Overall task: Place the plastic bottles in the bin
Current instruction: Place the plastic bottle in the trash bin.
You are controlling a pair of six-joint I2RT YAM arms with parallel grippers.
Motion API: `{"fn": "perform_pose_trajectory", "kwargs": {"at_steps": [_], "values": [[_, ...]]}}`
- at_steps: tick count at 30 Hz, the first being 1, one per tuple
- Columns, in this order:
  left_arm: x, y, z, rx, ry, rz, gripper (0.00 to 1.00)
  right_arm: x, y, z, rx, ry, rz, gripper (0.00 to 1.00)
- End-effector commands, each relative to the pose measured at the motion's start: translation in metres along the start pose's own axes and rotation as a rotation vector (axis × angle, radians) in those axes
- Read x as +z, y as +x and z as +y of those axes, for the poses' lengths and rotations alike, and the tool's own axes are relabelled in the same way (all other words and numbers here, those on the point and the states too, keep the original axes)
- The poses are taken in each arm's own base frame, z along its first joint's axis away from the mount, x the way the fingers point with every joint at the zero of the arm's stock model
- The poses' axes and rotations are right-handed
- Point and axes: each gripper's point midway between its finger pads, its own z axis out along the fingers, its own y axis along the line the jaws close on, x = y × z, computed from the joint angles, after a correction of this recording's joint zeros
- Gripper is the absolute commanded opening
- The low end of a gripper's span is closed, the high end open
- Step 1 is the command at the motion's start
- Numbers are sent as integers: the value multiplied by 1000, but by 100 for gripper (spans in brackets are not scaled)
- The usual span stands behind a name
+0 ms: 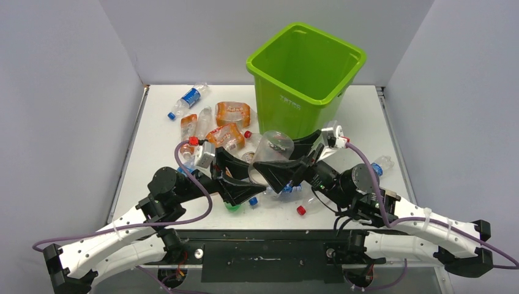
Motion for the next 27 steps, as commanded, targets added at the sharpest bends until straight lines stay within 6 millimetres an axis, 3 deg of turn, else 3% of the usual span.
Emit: {"fn": "perform_pose_trajectory", "kwargs": {"at_steps": [1,4,8,9,11,13,14,18,27], "values": [[-1,-5,-7,30,29,-6,0,4,-14,-3,-32,50,2,90],[-2,-5,-7,35,26,-2,0,5,-14,-6,-36,66,9,100],[-5,-6,-6,38,10,-7,2,2,-18,-8,-32,81,1,62],[-7,-6,-3,35,-5,-12,21,-1,-20,-7,-27,75,-14,57],[-10,-12,0,24,-33,-54,71,-6,-27,-5,-10,52,-61,53],[-13,-19,1,-14,-41,-125,99,-13,-39,0,18,8,-146,51],[-15,-25,-1,-29,-31,-174,96,-18,-36,0,34,-13,-181,50],[-21,-47,-10,-109,33,-348,96,-33,-58,9,128,-118,-384,47],[-12,-72,-32,-165,207,-473,96,-25,-51,20,229,-229,-482,46]]}}
